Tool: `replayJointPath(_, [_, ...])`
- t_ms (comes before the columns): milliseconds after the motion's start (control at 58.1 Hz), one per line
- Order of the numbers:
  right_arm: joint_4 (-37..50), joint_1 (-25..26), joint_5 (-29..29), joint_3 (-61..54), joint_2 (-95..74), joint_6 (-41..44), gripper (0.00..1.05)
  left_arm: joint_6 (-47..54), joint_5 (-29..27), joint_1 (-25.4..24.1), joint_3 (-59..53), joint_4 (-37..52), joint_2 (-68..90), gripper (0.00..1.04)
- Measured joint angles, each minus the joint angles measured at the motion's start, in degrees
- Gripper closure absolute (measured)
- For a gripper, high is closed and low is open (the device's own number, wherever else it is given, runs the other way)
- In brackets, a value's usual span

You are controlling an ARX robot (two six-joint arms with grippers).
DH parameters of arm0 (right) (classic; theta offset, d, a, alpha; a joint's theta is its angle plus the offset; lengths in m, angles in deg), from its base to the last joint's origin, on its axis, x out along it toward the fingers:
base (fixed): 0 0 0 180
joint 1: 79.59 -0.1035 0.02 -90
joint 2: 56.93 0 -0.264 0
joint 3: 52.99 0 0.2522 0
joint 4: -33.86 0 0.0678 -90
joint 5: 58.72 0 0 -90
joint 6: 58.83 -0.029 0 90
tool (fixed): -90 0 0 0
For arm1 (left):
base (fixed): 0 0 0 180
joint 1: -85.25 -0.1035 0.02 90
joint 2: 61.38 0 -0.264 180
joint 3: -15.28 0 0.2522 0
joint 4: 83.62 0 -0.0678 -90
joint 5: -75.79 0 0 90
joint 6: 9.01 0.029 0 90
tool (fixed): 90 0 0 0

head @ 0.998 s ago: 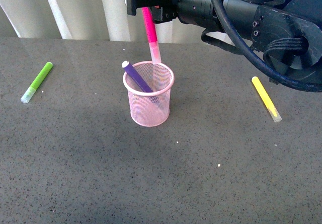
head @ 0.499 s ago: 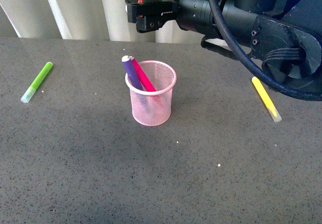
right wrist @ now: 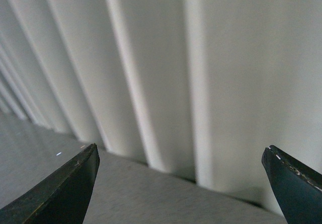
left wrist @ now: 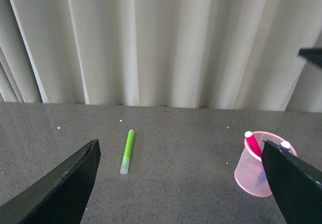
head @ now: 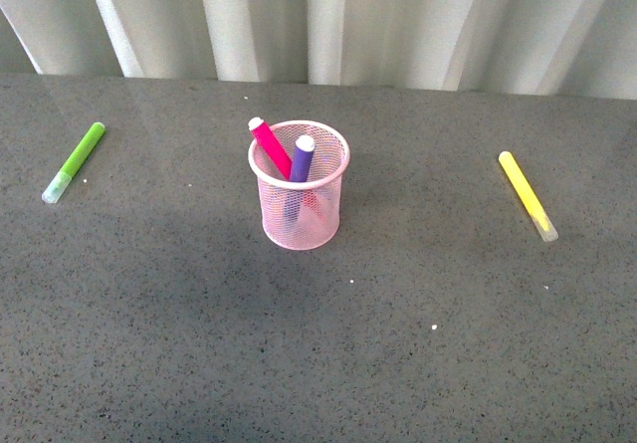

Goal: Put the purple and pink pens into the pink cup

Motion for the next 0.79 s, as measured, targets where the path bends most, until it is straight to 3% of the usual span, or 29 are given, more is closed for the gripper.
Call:
replayJointPath(189, [-7.5, 10.3, 3.0, -8.1, 20.6, 0.6, 0.07, 0.0, 0.0, 0.0, 0.0, 0.0, 0.0, 0.07])
replayJointPath(430, [-18.8, 25.2, 14.1, -16.8, 48.6, -2.6, 0.07, 0.0, 0.0, 0.0, 0.0, 0.0, 0.0, 0.07])
replayJointPath(465, [-20.7, 26.6, 13.6, -17.2, 50.7, -2.6, 0.08, 0.0, 0.0, 0.0, 0.0, 0.0, 0.0, 0.07])
replayJointPath(568, [-38.3, 26.8, 0.4, -18.7, 58.1, 3.4, 0.26, 0.0, 0.0, 0.0, 0.0, 0.0, 0.0, 0.07])
replayJointPath(791, [-37.9, 22.0, -5.4, -31.0, 64.7, 7.4, 0.67, 0.0, 0.0, 0.0, 0.0, 0.0, 0.0, 0.07])
